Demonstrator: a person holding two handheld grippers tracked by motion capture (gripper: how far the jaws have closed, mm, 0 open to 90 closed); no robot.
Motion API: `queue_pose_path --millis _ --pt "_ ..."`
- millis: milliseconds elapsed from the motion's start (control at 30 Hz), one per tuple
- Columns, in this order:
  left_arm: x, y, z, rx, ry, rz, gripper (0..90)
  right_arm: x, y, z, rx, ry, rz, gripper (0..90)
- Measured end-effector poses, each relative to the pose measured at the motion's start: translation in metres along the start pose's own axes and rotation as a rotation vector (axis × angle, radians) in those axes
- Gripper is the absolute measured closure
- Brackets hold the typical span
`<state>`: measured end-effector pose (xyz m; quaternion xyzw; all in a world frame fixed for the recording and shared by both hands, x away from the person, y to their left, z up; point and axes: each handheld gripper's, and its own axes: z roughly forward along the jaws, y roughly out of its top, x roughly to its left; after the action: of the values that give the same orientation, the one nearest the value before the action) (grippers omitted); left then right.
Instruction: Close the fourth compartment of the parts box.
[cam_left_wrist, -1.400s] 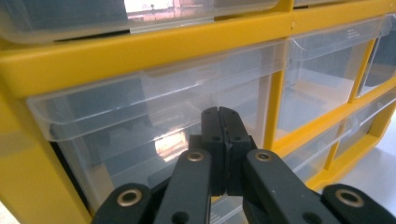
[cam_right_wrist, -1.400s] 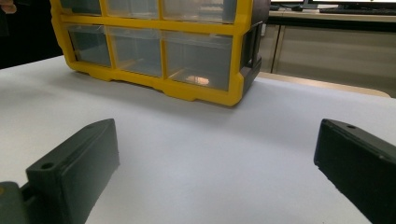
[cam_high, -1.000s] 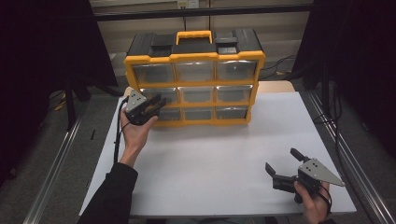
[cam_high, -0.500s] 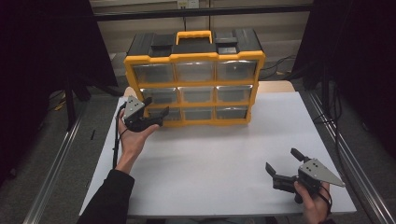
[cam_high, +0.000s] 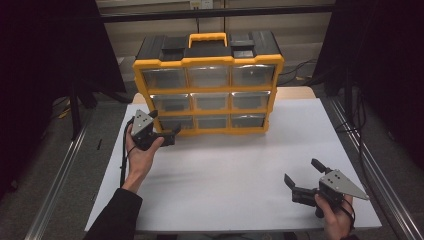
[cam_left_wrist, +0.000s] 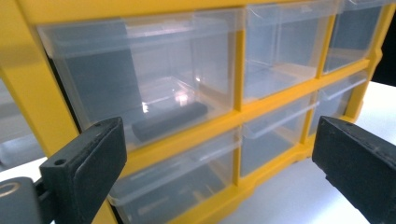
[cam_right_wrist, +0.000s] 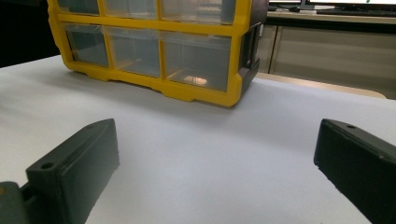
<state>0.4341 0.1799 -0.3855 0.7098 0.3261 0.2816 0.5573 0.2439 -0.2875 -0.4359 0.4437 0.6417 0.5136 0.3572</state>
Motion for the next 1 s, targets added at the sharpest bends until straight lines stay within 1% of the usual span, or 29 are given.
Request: queue_pose_path --millis 67,133,167,200,233,333,367,400,467,533,567,633,667,733,800,833,867,900,933,967,1000 --pt "-0.001 -0.002 -0.001 0.021 -0.01 -0.004 2.9 0.0 0.0 0.0 -0.001 0.003 0.0 0.0" --pt "-0.003 -0.002 -0.003 -0.002 -0.008 -0.028 3.0 0.0 0.0 0.0 -0.003 0.0 0.0 0.0" --pt "-0.003 -0.002 -0.005 0.0 -0.01 -0.025 3.3 0.0 0.0 0.0 -0.002 0.001 0.0 0.0" --pt "-0.003 -0.002 -0.008 0.0 -0.008 -0.014 3.4 0.0 0.0 0.0 -0.003 0.001 -0.002 0.0" --pt "-0.004 -0.002 -0.01 -0.002 -0.001 -0.014 3.4 0.0 0.0 0.0 -0.003 0.001 -0.003 0.0" --pt "-0.007 -0.005 -0.015 0.005 -0.009 -0.022 3.7 0.0 0.0 0.0 -0.004 0.0 -0.004 0.0" --pt "-0.008 -0.006 -0.015 0.0 -0.009 -0.029 3.7 0.0 0.0 0.0 -0.004 0.0 -0.004 0.0" --pt "-0.007 -0.007 -0.017 0.006 -0.009 -0.014 3.7 0.0 0.0 0.0 -0.002 0.0 -0.003 0.0" --pt "-0.009 -0.009 -0.019 -0.01 -0.004 -0.031 3.7 0.0 0.0 0.0 -0.002 0.0 -0.007 0.0" --pt "-0.009 -0.012 -0.02 0.002 0.002 -0.012 3.6 0.0 0.0 0.0 -0.002 0.0 -0.005 0.0" --pt "-0.01 -0.014 -0.021 0.002 0.002 -0.02 3.6 0.0 0.0 0.0 -0.002 0.0 -0.003 0.0" --pt "-0.011 -0.018 -0.022 0.017 -0.002 -0.023 3.6 0.0 0.0 0.0 -0.004 0.0 -0.004 0.0" --pt "-0.012 -0.019 -0.022 0.011 -0.001 -0.028 3.6 0.0 0.0 -0.001 -0.005 0.0 -0.004 0.0" --pt "-0.012 -0.022 -0.025 0.008 0.003 -0.021 3.6 0.0 0.0 -0.001 -0.005 0.001 -0.005 0.0" --pt "-0.013 -0.025 -0.028 -0.001 -0.004 -0.04 2.7 0.0 0.0 -0.001 -0.004 0.001 -0.008 0.0" --pt "-0.014 -0.025 -0.028 -0.006 0.0 -0.05 2.6 0.0 0.0 -0.001 -0.003 0.001 -0.008 0.0" --pt "-0.014 -0.026 -0.03 -0.002 0.0 -0.053 2.6 0.0 0.0 -0.001 -0.005 0.003 -0.009 0.0" --pt "-0.015 -0.027 -0.032 0.002 -0.001 -0.051 2.6 0.0 0.0 -0.001 -0.005 0.003 -0.01 0.0" --pt "-0.015 -0.028 -0.033 0.001 0.004 -0.038 2.6 0.0 0.0 -0.001 -0.005 0.003 -0.01 0.0" --pt "-0.017 -0.029 -0.034 -0.011 0.008 -0.048 2.6 0.0 0.0 -0.001 -0.004 0.001 -0.01 0.0" --pt "-0.018 -0.029 -0.036 -0.008 0.008 -0.036 2.6 0.0 0.0 -0.001 -0.004 0.001 -0.01 0.0"
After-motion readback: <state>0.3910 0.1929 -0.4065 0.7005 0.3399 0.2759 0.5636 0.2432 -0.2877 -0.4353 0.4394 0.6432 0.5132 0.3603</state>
